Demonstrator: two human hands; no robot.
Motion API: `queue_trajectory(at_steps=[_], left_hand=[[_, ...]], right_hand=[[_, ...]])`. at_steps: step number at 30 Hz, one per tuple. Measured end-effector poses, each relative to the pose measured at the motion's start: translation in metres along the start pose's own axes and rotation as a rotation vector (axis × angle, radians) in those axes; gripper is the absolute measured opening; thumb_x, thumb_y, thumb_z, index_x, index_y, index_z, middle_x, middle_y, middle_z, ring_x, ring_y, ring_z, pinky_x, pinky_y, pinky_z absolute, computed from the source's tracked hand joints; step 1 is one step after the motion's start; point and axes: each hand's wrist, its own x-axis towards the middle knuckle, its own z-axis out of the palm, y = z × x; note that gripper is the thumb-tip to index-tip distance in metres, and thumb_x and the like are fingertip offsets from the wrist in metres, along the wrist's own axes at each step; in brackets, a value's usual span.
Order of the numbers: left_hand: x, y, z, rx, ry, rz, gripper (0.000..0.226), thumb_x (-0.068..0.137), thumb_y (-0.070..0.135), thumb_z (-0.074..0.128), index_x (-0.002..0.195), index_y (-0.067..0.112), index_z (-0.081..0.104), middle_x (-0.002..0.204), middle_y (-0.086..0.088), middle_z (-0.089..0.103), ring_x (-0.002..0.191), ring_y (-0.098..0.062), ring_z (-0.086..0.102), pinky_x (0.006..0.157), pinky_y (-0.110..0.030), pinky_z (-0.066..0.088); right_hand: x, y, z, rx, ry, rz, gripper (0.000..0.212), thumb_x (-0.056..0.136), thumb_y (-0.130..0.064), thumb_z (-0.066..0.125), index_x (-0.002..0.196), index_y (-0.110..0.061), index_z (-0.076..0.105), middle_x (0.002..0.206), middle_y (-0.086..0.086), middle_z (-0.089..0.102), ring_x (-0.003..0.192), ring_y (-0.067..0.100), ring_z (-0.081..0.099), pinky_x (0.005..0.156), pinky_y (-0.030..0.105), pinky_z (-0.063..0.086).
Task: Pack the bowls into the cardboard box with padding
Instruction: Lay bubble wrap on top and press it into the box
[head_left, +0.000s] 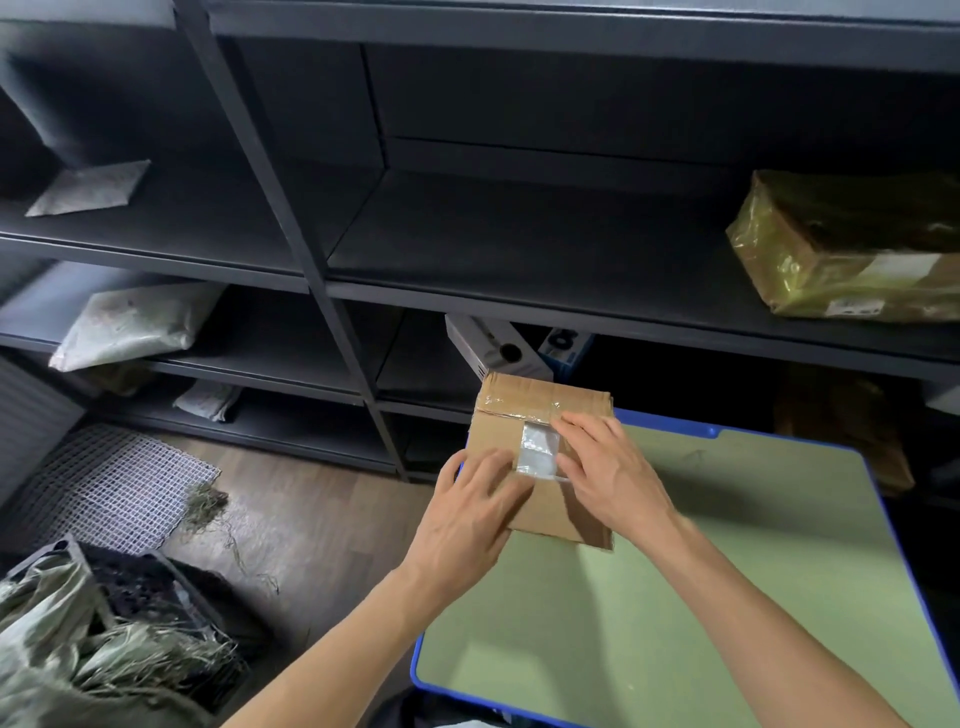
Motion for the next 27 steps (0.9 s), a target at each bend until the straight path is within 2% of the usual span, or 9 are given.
queue_trajectory(at_steps=[2, 4, 7, 11, 14, 16, 21, 25, 27], left_hand=[[0.005, -0.006, -0.006, -0.083, 0.084, 0.017, 0.026, 0.086, 0.015, 0.058, 0.111, 0.022, 0.062, 0.128, -0.001, 0.053, 0.117, -0.023, 0.051, 0.104, -0.039, 0.038], [0.014, -0.012, -0.013, -0.128, 0.150, 0.021, 0.021, 0.089, 0.019, 0.061, 0.110, 0.020, 0.065, 0.122, -0.001, 0.058, 0.112, -0.022, 0.054, 0.100, -0.038, 0.042], [0.031, -0.019, -0.022, -0.113, 0.168, 0.022, 0.024, 0.093, 0.028, 0.058, 0.114, 0.019, 0.066, 0.119, 0.001, 0.061, 0.112, -0.021, 0.055, 0.099, -0.036, 0.044], [0.057, -0.028, -0.020, -0.086, 0.130, -0.041, 0.025, 0.095, 0.032, 0.057, 0.115, 0.020, 0.066, 0.114, 0.004, 0.061, 0.104, -0.020, 0.055, 0.089, -0.037, 0.047], [0.073, -0.034, -0.013, -0.077, 0.081, -0.088, 0.030, 0.093, 0.033, 0.055, 0.119, 0.021, 0.065, 0.117, 0.004, 0.060, 0.104, -0.019, 0.053, 0.087, -0.039, 0.048], [0.081, -0.039, -0.009, -0.079, 0.062, -0.110, 0.033, 0.093, 0.035, 0.055, 0.122, 0.022, 0.063, 0.125, 0.003, 0.059, 0.112, -0.019, 0.053, 0.091, -0.037, 0.049], [0.084, -0.052, 0.010, -0.084, 0.004, -0.100, 0.044, 0.100, 0.045, 0.046, 0.134, 0.018, 0.056, 0.145, -0.001, 0.049, 0.140, -0.023, 0.039, 0.111, -0.036, 0.042], [0.078, -0.046, 0.022, -0.074, 0.164, -0.097, 0.044, 0.100, 0.040, 0.040, 0.127, 0.014, 0.062, 0.143, -0.002, 0.050, 0.140, -0.021, 0.040, 0.106, -0.036, 0.048], [0.078, -0.040, 0.021, 0.009, 0.310, -0.010, 0.036, 0.098, 0.031, 0.044, 0.116, 0.010, 0.068, 0.134, -0.001, 0.049, 0.132, -0.021, 0.042, 0.103, -0.041, 0.050]], right_hand=[[0.003, 0.001, -0.008, 0.036, -0.066, 0.040, 0.044, 0.102, -0.031, 0.050, 0.144, -0.019, 0.050, 0.148, -0.008, 0.046, 0.134, 0.015, 0.036, 0.112, 0.029, 0.030], [0.006, -0.001, -0.020, 0.130, -0.137, 0.083, 0.032, 0.103, -0.035, 0.045, 0.128, -0.024, 0.063, 0.140, -0.011, 0.054, 0.130, 0.015, 0.042, 0.113, 0.032, 0.032], [0.013, -0.005, -0.044, 0.238, -0.261, 0.131, 0.036, 0.103, -0.039, 0.034, 0.084, -0.024, 0.060, 0.096, -0.012, 0.062, 0.098, 0.014, 0.054, 0.088, 0.035, 0.044], [0.021, -0.006, -0.061, 0.131, -0.286, 0.183, 0.045, 0.103, -0.049, 0.035, 0.094, -0.017, 0.066, 0.097, -0.005, 0.068, 0.094, 0.018, 0.061, 0.082, 0.036, 0.049], [0.021, -0.003, -0.051, 0.024, -0.237, 0.123, 0.031, 0.102, -0.041, 0.047, 0.120, -0.023, 0.065, 0.122, -0.007, 0.062, 0.115, 0.016, 0.054, 0.095, 0.037, 0.047], [0.019, 0.002, -0.040, -0.004, -0.199, 0.092, 0.036, 0.099, -0.035, 0.055, 0.134, -0.025, 0.057, 0.132, -0.007, 0.054, 0.123, 0.017, 0.047, 0.100, 0.035, 0.044], [0.007, 0.009, -0.015, -0.020, -0.042, 0.054, 0.040, 0.097, -0.026, 0.058, 0.136, -0.023, 0.053, 0.130, -0.010, 0.047, 0.120, 0.016, 0.042, 0.091, 0.035, 0.048], [-0.003, 0.004, -0.001, -0.059, 0.020, 0.033, 0.054, 0.096, -0.044, 0.055, 0.142, -0.018, 0.045, 0.141, -0.005, 0.039, 0.130, 0.019, 0.040, 0.104, 0.037, 0.044], [-0.007, 0.004, 0.006, -0.087, -0.041, 0.043, 0.075, 0.093, -0.058, 0.051, 0.152, -0.016, 0.031, 0.156, 0.000, 0.025, 0.146, 0.021, 0.023, 0.121, 0.035, 0.024]])
